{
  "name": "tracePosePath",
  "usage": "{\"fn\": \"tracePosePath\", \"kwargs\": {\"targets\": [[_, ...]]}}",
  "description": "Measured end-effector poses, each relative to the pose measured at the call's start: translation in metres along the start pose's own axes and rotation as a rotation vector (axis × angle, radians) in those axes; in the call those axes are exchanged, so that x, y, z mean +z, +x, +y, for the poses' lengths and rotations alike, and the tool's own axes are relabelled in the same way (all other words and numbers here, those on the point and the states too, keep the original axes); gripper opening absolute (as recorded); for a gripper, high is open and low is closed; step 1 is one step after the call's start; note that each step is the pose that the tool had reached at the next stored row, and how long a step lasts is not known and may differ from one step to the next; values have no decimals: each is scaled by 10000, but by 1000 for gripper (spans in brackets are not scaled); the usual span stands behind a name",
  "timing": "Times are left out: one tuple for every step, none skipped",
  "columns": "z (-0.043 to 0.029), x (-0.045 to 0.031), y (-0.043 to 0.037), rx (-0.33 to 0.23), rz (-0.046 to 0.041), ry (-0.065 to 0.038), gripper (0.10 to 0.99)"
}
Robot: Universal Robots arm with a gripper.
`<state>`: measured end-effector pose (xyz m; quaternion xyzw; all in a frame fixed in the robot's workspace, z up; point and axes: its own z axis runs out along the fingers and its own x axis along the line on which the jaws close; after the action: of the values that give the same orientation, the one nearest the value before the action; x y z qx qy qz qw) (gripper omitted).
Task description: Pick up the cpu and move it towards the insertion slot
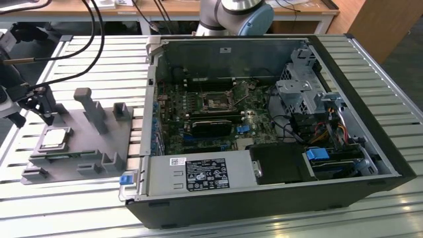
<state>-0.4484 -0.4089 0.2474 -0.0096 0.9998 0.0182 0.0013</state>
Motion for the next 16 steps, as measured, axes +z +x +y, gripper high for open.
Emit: {"fn": "tracePosePath", "kwargs": {"targets": [[0,4,0,0,-1,0,620],[-1,8,0,-1,0,0,620],[-1,10,0,-1,0,0,620],[-1,14,0,-1,-1,0,620],[-1,17,0,-1,-1,-1,620],[-2,21,0,-1,-2,-1,620],[-2,24,0,-1,-1,-1,620],[-2,26,0,-1,-1,0,620],[-2,32,0,-1,-2,-1,620],[-2,38,0,-1,-3,-2,620],[-2,45,0,0,-2,-1,620],[-3,52,0,0,-1,0,620],[-3,60,0,0,-2,-1,620],[-4,69,0,-1,-1,-1,620],[-4,79,0,0,-1,-1,620],[-6,89,0,-1,-1,-1,620]]}}
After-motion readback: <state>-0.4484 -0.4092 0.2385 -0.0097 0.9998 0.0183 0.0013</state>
